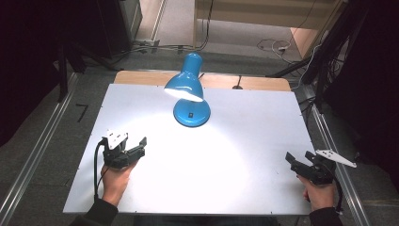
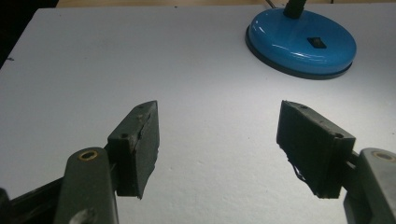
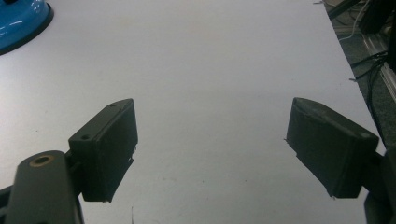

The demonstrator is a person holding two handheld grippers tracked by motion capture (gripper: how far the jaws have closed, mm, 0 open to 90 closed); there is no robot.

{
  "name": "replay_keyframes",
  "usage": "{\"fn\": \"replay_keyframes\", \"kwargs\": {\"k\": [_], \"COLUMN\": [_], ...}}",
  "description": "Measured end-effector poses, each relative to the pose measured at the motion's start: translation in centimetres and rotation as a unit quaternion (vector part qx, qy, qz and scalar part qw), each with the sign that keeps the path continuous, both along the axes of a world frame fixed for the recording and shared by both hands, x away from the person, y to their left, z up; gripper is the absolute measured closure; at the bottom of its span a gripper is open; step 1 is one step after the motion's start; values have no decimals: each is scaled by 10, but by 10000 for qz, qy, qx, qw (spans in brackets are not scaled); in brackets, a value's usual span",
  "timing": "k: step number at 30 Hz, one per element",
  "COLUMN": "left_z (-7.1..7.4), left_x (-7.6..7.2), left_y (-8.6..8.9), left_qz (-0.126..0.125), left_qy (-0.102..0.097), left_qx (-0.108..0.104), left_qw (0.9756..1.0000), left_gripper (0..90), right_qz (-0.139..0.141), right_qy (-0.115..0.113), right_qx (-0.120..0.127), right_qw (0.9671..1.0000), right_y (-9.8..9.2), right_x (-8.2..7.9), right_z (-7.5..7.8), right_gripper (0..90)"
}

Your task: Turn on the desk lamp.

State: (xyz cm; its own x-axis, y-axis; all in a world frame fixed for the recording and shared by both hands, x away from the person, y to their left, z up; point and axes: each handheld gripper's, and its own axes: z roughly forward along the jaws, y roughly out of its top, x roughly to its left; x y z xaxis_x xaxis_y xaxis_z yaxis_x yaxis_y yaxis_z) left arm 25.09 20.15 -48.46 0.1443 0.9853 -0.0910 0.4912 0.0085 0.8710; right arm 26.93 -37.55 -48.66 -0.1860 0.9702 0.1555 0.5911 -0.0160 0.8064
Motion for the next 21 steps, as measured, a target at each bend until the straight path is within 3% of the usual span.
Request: {"fn": "replay_keyframes", "kwargs": {"k": [15, 21], "left_z": [2, -1], "left_x": [-15, -23], "left_y": [12, 14], "left_qz": [98, 125], "left_qy": [51, 215], "left_qx": [-166, -129], "left_qw": [9998, 9996], "left_gripper": [303, 304], "right_qz": [23, 43], "right_qy": [-12, -15], "right_qx": [-28, -37], "right_qw": [10000, 10000], "right_y": [0, 1], "right_x": [0, 0], "right_z": [0, 0], "right_gripper": [151, 151]}}
